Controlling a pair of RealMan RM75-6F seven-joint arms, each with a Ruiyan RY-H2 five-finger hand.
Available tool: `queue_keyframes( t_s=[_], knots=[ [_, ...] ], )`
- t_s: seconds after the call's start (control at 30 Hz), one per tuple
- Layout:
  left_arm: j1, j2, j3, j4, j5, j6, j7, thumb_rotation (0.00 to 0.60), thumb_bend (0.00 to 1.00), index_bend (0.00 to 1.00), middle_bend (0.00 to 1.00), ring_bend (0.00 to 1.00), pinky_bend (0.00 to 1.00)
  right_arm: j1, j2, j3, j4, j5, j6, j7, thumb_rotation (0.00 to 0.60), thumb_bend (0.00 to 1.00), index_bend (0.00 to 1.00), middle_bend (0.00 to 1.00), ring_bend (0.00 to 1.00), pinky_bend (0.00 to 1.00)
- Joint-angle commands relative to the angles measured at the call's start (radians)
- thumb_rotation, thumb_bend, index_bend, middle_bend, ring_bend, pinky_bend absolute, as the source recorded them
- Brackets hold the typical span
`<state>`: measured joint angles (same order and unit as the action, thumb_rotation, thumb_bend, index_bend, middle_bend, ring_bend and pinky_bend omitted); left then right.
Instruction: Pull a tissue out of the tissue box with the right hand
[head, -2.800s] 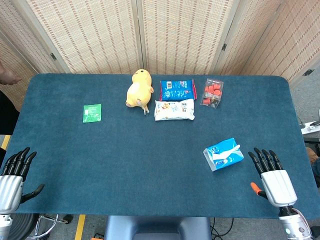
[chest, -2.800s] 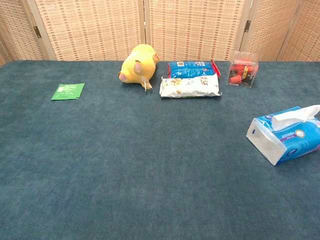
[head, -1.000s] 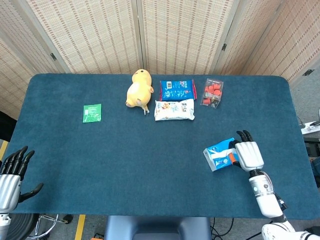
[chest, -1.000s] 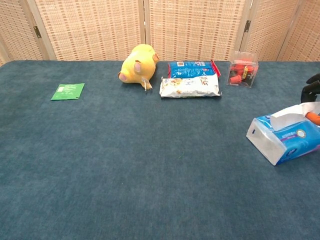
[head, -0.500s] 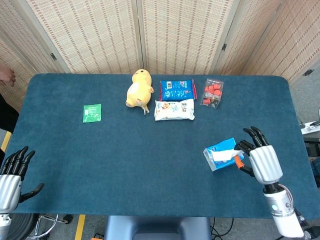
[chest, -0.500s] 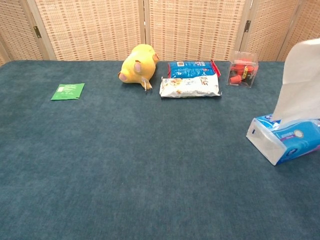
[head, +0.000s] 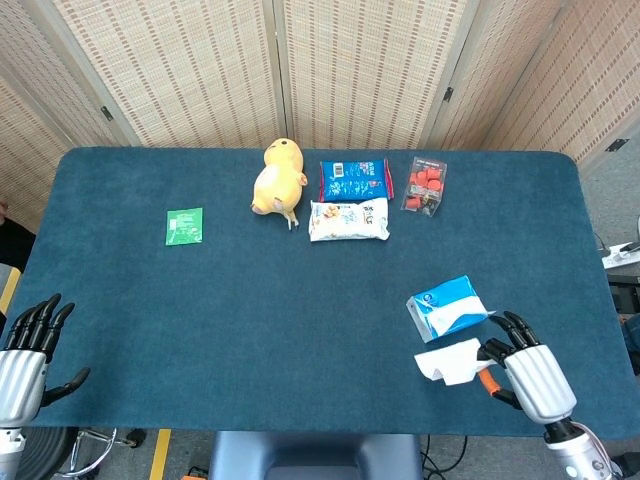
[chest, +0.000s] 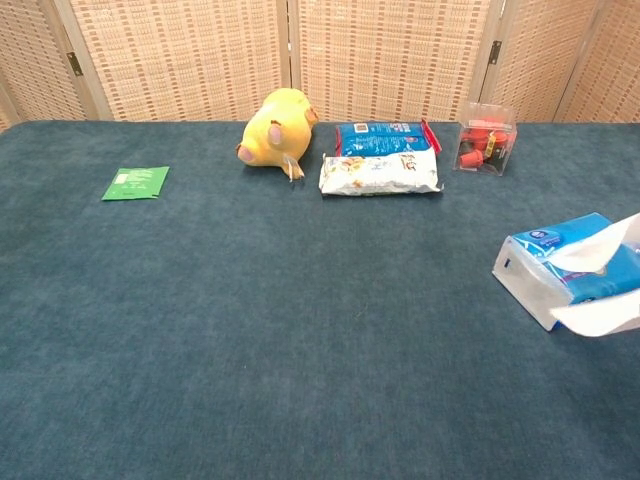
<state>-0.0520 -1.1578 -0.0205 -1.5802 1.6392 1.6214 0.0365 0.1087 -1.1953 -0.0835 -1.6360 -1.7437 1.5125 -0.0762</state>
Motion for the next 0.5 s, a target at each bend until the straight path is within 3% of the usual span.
queue_keyframes(
  t_s=[0.03, 0.1, 0.17, 0.33, 0.4, 0.5],
  knots=[
    [0.0, 0.001, -0.001, 0.0, -0.001, 0.001, -0.002, 0.6, 0.25, 0.0, 0.0, 0.0, 0.14, 0.002, -0.001, -0.007, 0.005, 0.036, -0.048, -0.025, 0.6, 0.41, 0.69, 0.51, 0.16, 0.14],
    [0.001, 0.002, 0.0, 0.0, -0.001, 0.001, -0.003, 0.6, 0.25, 0.0, 0.0, 0.0, 0.14, 0.005, 0.007, -0.009, -0.008, 0.054, -0.073, -0.042, 0.6, 0.41, 0.68, 0.46, 0.14, 0.13],
    [0.0, 0.002, 0.0, 0.0, 0.0, 0.001, -0.004, 0.6, 0.25, 0.0, 0.0, 0.0, 0.14, 0.007, 0.015, -0.009, -0.019, 0.063, -0.086, -0.054, 0.6, 0.4, 0.56, 0.37, 0.08, 0.1],
    [0.0, 0.0, 0.001, 0.003, 0.0, -0.002, -0.003, 0.6, 0.25, 0.0, 0.0, 0.0, 0.14, 0.01, 0.037, -0.01, -0.038, 0.087, -0.119, -0.098, 0.6, 0.22, 0.07, 0.03, 0.0, 0.0],
    [0.0, 0.0, 0.001, 0.003, 0.001, 0.0, -0.003, 0.6, 0.25, 0.0, 0.0, 0.0, 0.14, 0.009, 0.039, -0.005, -0.044, 0.093, -0.12, -0.114, 0.6, 0.16, 0.0, 0.0, 0.0, 0.0],
    [0.0, 0.0, 0.0, 0.002, 0.001, 0.001, -0.003, 0.6, 0.25, 0.0, 0.0, 0.0, 0.14, 0.007, 0.042, -0.003, -0.05, 0.098, -0.124, -0.126, 0.6, 0.12, 0.0, 0.0, 0.0, 0.0]
  ],
)
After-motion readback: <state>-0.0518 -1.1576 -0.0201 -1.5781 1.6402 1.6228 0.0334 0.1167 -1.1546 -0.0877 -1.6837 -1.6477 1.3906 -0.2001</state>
